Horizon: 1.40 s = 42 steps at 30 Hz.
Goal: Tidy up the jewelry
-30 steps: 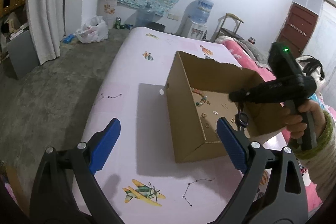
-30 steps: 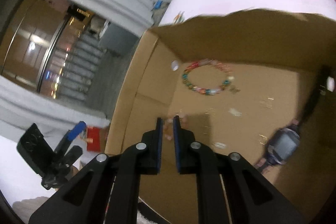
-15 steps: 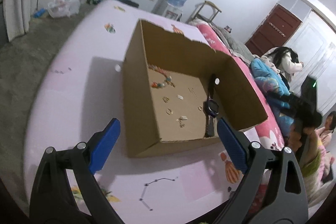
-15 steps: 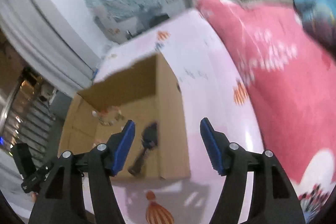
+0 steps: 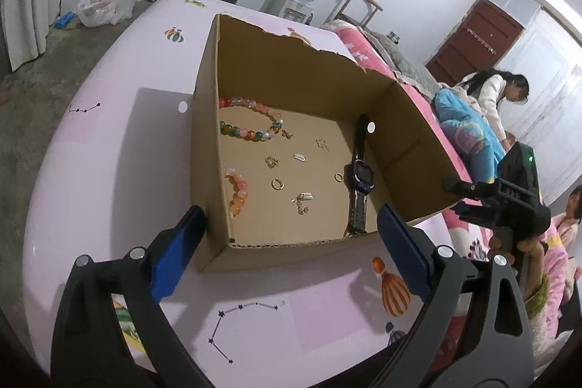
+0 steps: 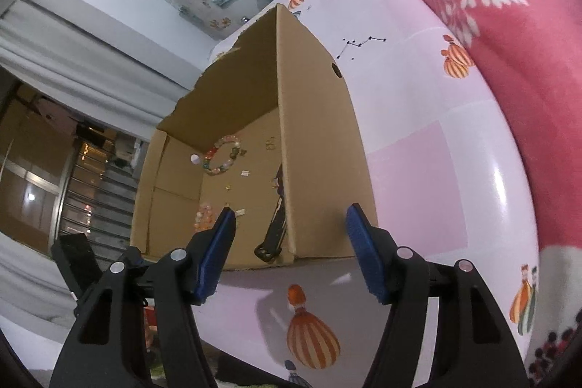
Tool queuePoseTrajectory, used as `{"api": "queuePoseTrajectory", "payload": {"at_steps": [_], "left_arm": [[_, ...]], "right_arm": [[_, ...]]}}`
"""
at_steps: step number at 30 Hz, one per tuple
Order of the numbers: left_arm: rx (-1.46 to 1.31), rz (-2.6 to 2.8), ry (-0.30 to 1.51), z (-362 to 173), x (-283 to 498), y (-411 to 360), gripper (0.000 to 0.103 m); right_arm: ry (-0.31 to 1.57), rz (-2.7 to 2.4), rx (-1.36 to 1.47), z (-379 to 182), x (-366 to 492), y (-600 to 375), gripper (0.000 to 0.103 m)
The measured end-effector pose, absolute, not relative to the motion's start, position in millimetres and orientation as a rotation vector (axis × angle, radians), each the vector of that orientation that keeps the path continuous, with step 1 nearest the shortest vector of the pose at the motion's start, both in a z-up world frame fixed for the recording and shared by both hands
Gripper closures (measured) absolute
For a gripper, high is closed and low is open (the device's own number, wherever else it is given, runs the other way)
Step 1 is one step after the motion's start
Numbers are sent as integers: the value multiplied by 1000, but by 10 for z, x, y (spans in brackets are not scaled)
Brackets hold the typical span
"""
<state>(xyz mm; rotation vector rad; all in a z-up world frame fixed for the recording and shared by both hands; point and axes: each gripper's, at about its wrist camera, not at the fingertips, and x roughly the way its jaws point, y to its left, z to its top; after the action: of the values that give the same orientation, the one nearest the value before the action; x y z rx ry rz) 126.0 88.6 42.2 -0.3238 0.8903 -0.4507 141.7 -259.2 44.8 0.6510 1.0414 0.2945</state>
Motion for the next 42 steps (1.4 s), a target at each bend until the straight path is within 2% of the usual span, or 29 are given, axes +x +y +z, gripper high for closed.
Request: {"api": "queuePoseTrajectory", "payload": {"at_steps": [11,18,28,35,42], "left_arm": [[-305,-471,917,388,941,801,12],[-226,-395,833,549,775,780,11],[-71,-132,701,915,216,692,8],[60,9,770,887,191,537,8],[-18,1,849,822,225,442,8]], "right_arm": [[1020,219,601,444,1048,-2683,41],[912,171,602,595,855,-2741,40],[768,-41,318,944,187,-2426,12],[821,-18,194,865,121,-2018,8],[846,-77,106,842,192,-1744,7]]}}
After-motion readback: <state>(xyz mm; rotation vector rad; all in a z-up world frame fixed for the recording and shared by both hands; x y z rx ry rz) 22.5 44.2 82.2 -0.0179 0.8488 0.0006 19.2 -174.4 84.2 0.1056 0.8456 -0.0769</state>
